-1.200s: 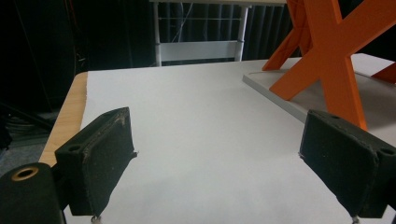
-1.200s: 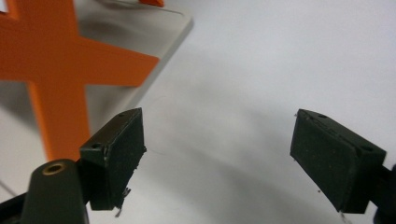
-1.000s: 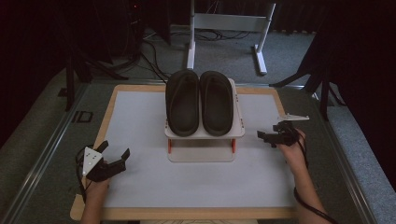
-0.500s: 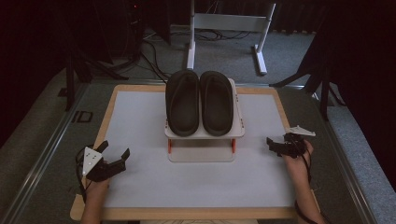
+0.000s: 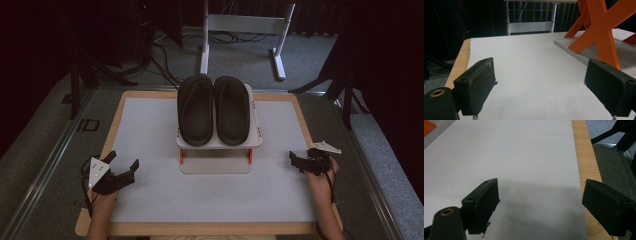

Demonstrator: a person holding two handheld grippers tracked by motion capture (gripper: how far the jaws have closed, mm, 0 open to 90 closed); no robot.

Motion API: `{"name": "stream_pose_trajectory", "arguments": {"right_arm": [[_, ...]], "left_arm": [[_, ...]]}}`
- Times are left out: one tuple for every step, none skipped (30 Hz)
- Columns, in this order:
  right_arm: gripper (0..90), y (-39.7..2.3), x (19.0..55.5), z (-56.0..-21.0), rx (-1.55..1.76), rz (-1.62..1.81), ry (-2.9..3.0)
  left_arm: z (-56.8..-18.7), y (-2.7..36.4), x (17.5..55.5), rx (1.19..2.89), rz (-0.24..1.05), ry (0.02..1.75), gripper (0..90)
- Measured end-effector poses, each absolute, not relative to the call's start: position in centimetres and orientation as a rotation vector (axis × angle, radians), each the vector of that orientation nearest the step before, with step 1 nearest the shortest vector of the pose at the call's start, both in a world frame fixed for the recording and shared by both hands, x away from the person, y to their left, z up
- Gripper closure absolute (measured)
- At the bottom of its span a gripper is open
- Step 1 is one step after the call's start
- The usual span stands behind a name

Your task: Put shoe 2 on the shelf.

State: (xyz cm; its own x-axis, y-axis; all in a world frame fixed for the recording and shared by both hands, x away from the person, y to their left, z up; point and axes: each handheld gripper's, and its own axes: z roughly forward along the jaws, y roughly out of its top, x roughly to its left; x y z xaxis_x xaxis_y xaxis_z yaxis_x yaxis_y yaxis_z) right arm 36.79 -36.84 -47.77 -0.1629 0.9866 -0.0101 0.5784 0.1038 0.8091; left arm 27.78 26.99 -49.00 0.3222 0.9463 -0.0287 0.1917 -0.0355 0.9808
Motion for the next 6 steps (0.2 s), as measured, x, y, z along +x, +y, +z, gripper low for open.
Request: {"name": "stream_pose_trajectory", "arguments": {"right_arm": [[13.4,-36.88,36.8,-47.79,1.529,0.916,1.812],[13.4,-36.89,36.82,-47.8,1.53,0.915,1.814],[13.4,-36.87,36.83,-47.81,1.533,0.912,1.815],[13.7,-36.86,36.88,-47.84,1.534,0.91,1.821],[13.7,-36.87,36.92,-47.87,1.53,0.909,1.827],[13.7,-36.85,36.95,-47.88,1.532,0.905,1.827]], "left_arm": [[-49.0,26.99,27.79,1.49,0.863,1.095,9.6],[-49.0,26.99,27.79,1.49,0.863,1.095,9.6],[-49.0,27.0,27.8,1.49,0.861,1.096,9.6],[-49.0,27.0,27.8,1.49,0.861,1.096,9.6],[-49.0,27.0,27.81,1.49,0.86,1.095,9.6],[-49.0,27.0,27.81,1.49,0.86,1.095,9.6]]}}
